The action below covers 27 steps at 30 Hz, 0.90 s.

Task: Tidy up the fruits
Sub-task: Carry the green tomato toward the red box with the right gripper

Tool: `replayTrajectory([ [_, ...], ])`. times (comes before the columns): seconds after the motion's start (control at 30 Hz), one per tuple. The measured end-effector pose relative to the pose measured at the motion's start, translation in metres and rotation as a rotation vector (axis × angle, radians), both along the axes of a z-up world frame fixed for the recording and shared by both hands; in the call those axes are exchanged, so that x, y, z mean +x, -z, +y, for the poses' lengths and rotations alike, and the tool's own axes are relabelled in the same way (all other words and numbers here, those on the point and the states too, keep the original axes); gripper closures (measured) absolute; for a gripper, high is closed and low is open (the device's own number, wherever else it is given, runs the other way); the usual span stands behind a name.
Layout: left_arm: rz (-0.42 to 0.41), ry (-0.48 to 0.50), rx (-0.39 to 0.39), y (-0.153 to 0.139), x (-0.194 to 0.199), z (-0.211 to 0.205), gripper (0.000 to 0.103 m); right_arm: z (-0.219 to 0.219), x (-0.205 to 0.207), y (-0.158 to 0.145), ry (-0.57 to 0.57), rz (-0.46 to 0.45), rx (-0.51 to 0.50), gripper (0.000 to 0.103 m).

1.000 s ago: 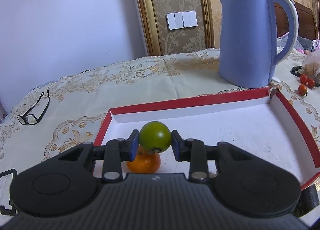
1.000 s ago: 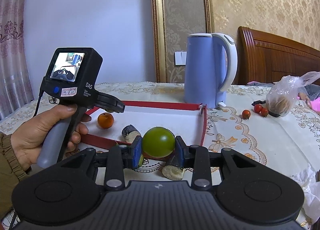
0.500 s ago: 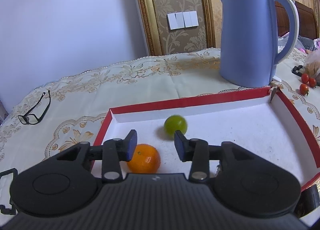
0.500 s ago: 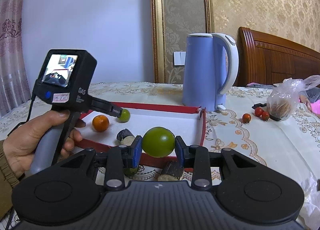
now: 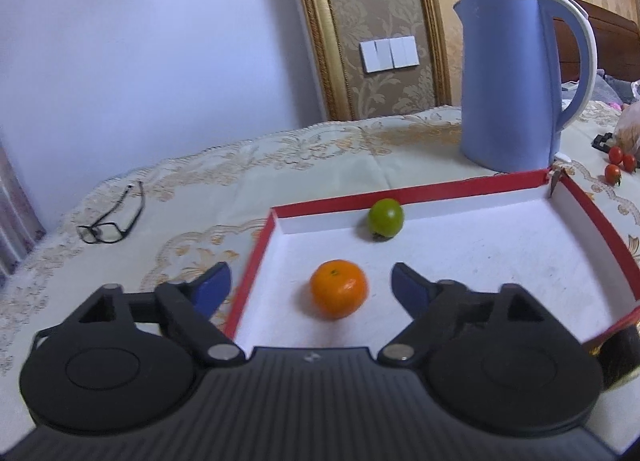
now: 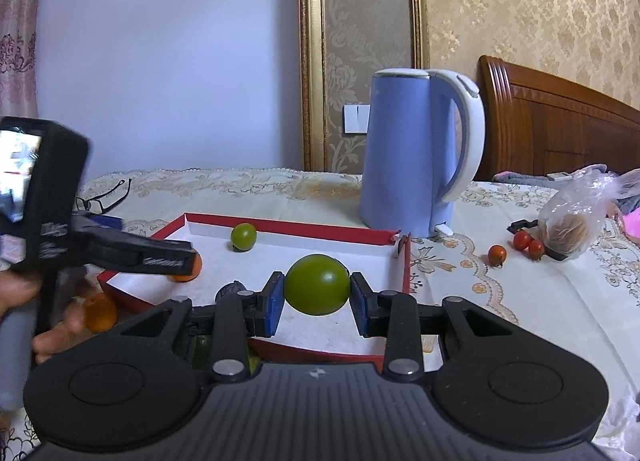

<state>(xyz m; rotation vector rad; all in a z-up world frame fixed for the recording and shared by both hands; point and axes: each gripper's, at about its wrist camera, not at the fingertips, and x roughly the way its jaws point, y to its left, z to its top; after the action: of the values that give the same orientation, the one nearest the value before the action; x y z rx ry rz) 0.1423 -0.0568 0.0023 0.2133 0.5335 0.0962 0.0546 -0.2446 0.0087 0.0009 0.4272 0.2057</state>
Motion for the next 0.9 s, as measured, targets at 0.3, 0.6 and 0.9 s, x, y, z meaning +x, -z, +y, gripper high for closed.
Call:
replayTrajectory([
  [0.3,-0.008,0.002,-0.102,-0.007,-0.058,0.033,0.0,0.005,0.038,0.007,0.02,0.031,-0.033,0.069],
  [0.6,0.012,-0.029,-0.18,-0.002,-0.088,0.058,0.0,0.011,0.047,0.011,0.018,0.035,-0.028,0.069],
  [0.9,0.038,-0.045,-0.199,0.007,-0.09,0.061,0.0,0.016,0.064,0.007,0.02,0.037,-0.026,0.069],
])
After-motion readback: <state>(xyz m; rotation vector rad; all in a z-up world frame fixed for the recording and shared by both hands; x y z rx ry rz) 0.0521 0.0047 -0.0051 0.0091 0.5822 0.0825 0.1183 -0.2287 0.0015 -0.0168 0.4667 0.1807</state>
